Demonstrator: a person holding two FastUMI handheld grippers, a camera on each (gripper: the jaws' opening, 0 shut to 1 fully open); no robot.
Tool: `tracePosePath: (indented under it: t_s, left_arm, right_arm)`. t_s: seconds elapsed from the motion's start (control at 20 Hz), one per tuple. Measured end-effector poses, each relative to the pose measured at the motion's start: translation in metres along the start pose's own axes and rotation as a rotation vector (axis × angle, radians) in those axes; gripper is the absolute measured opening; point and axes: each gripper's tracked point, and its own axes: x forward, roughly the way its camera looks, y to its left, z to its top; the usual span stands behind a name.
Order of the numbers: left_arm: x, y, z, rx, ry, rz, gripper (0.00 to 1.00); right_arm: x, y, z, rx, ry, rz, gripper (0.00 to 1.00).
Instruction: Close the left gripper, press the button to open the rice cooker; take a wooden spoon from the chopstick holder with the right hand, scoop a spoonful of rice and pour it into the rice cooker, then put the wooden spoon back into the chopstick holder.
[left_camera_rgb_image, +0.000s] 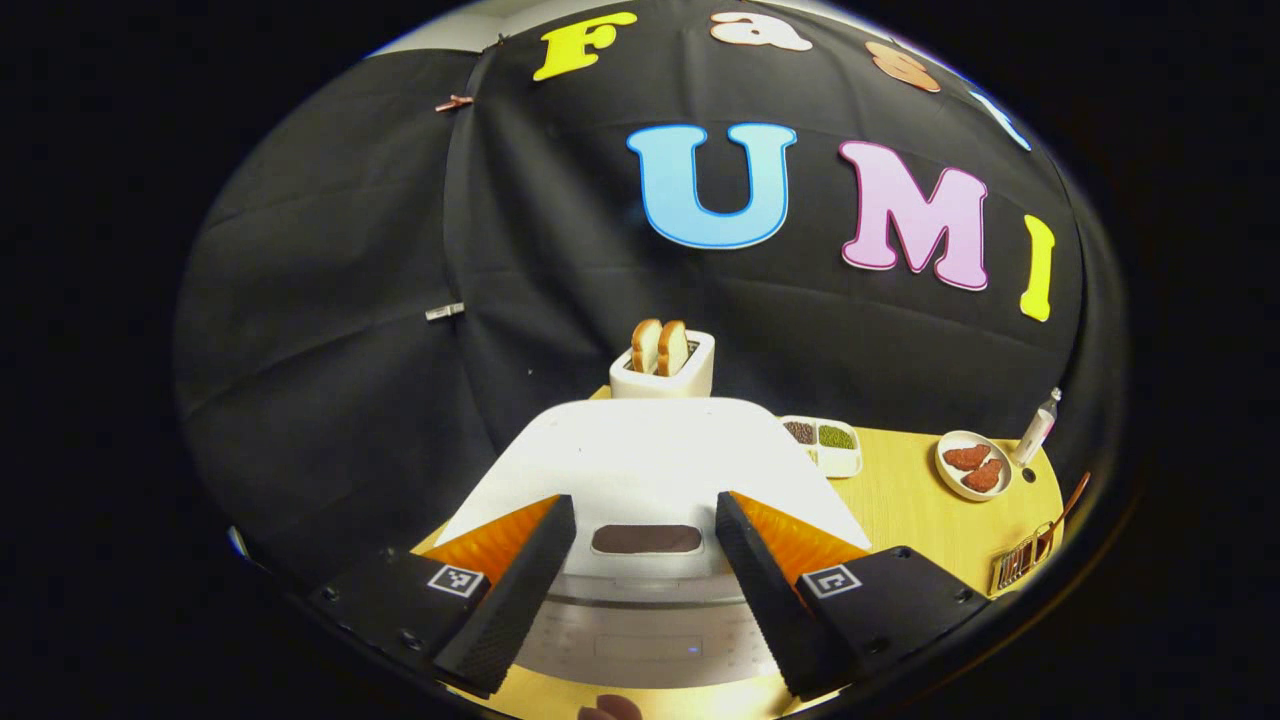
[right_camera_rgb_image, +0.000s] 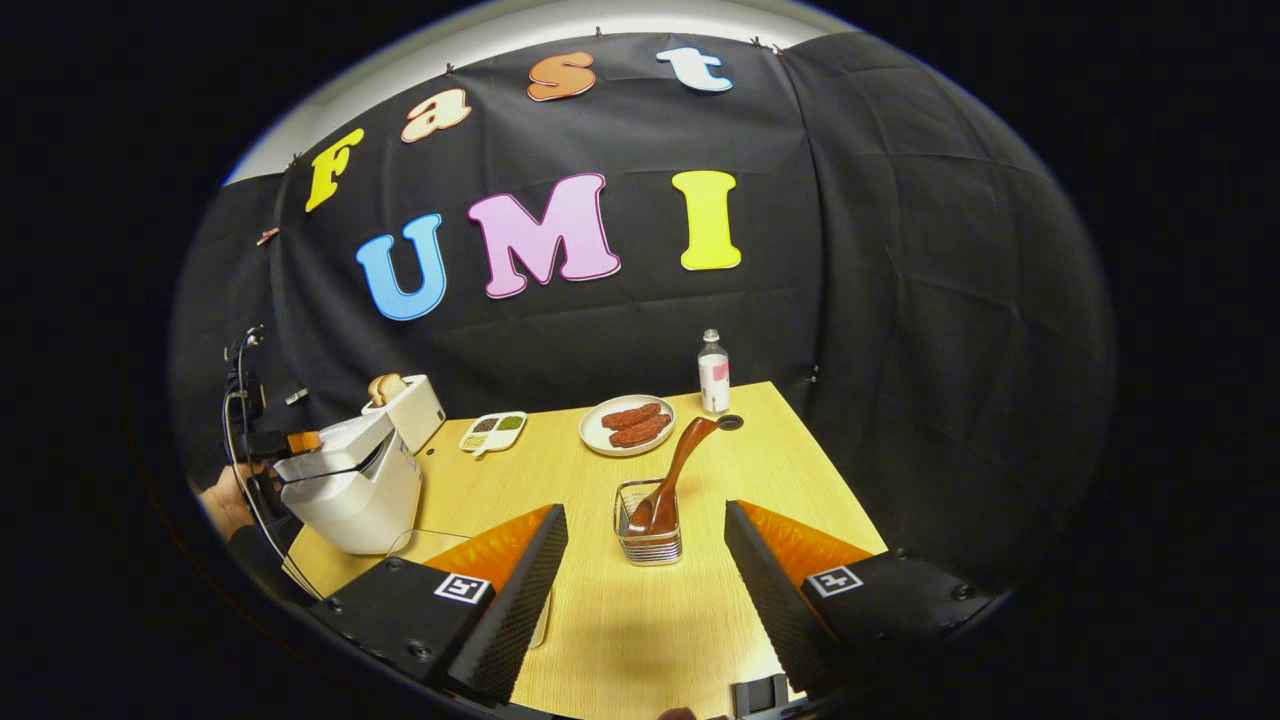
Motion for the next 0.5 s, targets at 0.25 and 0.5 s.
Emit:
tracePosePath:
  t_s: [0.25,0.5]
  left_arm:
    - [0.005,-0.001,-0.028,-0.007,0.050,0.005,1.00]
    - [0.007,-0.003,-0.031,0.027,0.040,-0.011,1.00]
  right_arm:
    - [0.001,0.000,-0.004,-0.010,0.006,0.003,0.98]
    - [-0.001,-0.008,-0.008,-0.004,0.011,-0.012,0.99]
